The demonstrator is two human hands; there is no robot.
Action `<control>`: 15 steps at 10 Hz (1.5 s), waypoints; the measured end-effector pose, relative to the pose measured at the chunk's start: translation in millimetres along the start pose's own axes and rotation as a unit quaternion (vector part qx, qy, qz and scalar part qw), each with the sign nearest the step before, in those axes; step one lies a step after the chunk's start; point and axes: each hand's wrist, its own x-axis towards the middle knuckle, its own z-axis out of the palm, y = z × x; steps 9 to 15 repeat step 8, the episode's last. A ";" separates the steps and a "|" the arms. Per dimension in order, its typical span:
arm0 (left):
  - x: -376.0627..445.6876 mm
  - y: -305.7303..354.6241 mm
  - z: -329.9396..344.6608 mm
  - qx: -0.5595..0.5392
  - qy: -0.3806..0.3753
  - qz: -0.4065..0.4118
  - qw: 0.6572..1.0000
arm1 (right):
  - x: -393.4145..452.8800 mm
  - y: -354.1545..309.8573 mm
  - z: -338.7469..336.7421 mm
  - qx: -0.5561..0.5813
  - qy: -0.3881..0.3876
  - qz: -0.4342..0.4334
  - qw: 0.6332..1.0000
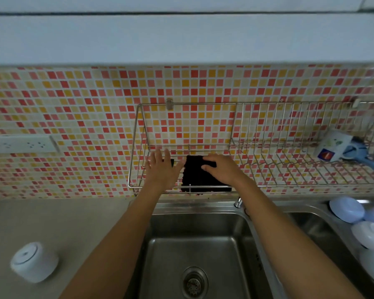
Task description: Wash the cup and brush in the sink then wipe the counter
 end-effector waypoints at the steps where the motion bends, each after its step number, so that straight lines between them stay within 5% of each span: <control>1: -20.4 -5.9 4.5 0.043 0.001 0.057 0.997 | -19.8 -9.4 3.3 -0.024 0.071 -0.032 0.997; 3: -61.0 -12.9 8.5 0.110 0.053 0.074 0.990 | -70.2 -24.0 32.2 -0.220 0.194 -0.052 0.954; 7: -149.4 -36.4 -1.6 0.091 -0.016 0.126 0.988 | -141.0 -62.7 53.1 -0.218 0.045 0.036 0.974; 15: -162.0 -38.5 -32.4 0.067 0.010 0.148 0.987 | -148.5 -91.3 30.2 -0.233 0.032 0.038 0.971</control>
